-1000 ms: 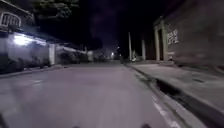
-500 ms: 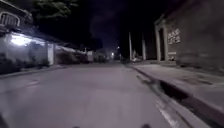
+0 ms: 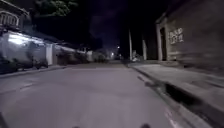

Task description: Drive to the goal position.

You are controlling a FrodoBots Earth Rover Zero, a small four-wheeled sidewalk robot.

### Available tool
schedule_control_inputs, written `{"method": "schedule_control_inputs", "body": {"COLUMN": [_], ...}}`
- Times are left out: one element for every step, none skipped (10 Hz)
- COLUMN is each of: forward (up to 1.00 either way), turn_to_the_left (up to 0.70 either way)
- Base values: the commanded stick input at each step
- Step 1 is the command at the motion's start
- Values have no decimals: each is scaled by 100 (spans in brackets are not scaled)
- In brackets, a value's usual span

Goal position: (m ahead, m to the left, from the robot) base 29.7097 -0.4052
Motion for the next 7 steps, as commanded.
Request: {"method": "schedule_control_inputs", "body": {"forward": [50, 50, 50, 50, 50, 50, 50], "turn_to_the_left": [0, 0, 0, 0, 0, 0, 0]}}
